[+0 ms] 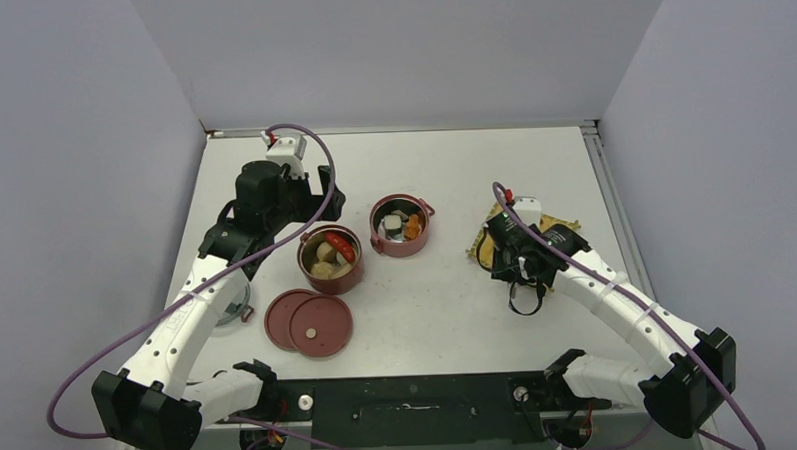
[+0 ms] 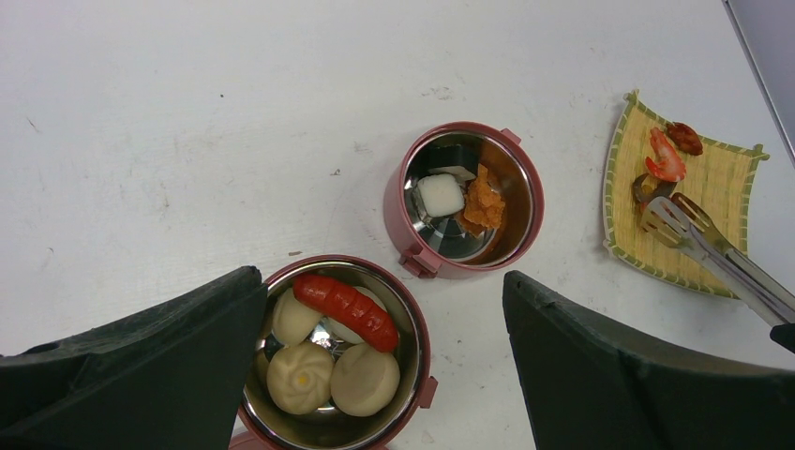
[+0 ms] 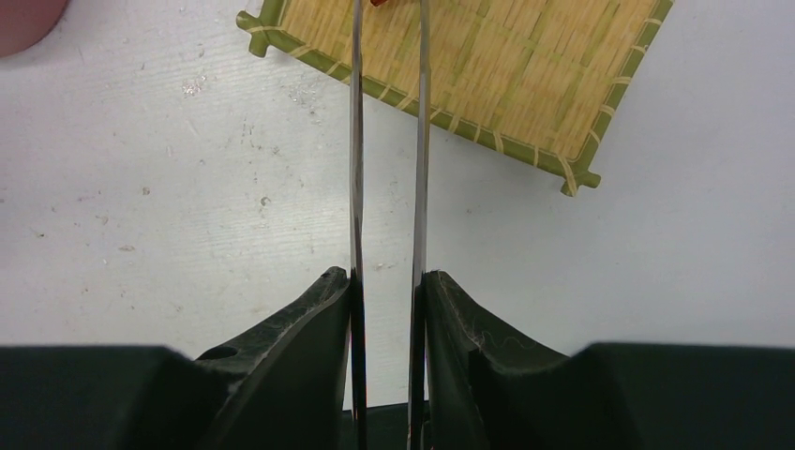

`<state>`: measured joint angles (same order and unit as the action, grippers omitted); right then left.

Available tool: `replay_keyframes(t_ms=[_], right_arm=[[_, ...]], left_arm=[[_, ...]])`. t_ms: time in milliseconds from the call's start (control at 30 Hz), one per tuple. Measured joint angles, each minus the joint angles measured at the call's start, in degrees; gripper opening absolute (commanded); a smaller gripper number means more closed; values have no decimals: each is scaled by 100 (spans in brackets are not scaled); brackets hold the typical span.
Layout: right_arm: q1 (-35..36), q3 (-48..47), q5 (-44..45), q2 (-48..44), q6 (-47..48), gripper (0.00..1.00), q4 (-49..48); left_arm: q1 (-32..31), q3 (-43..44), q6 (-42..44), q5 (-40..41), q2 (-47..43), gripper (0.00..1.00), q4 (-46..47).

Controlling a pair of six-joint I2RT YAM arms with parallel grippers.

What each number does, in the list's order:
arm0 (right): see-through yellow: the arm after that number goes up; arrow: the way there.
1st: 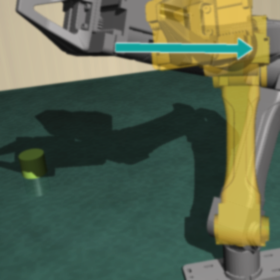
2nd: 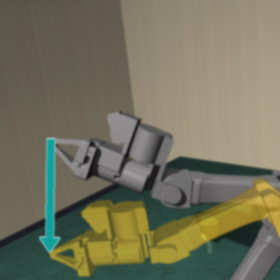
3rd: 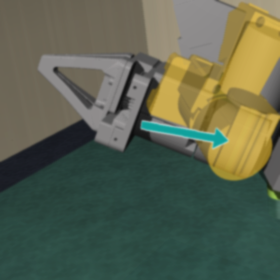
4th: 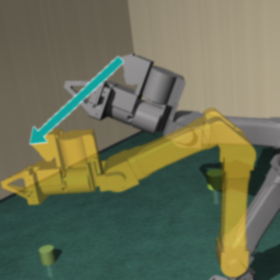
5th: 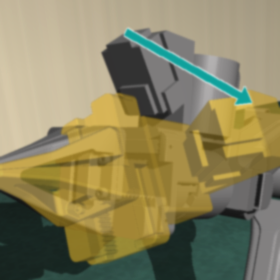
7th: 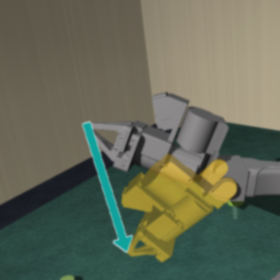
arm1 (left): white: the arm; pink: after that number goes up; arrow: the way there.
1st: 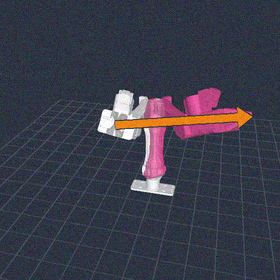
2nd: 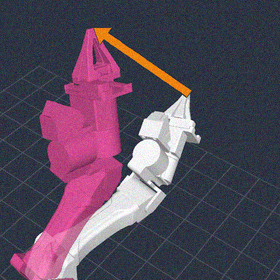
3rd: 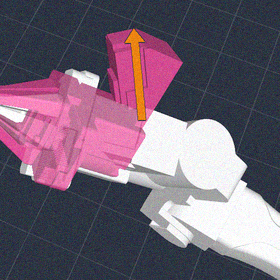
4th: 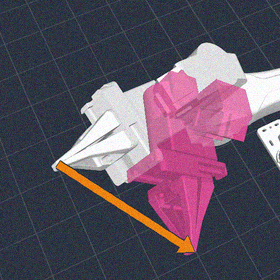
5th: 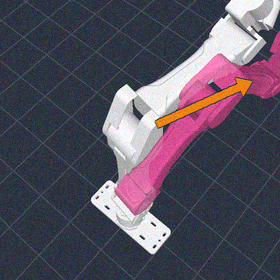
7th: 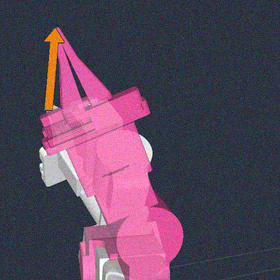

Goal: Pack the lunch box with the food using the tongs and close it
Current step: Pick up the fake food from the plate.

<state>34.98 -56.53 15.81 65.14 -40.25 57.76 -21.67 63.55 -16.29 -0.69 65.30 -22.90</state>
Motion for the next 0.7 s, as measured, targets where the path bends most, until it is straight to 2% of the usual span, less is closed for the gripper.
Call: replay_keyframes(t_ms=[400,700], right_arm=[[181,-487,-94,-166,-11,25,107],[577,-815,-866,-197,210,25,-835]], left_arm=[[0,0,0,0,-4,97,0],[0,0,2,-2,-4,97,0]])
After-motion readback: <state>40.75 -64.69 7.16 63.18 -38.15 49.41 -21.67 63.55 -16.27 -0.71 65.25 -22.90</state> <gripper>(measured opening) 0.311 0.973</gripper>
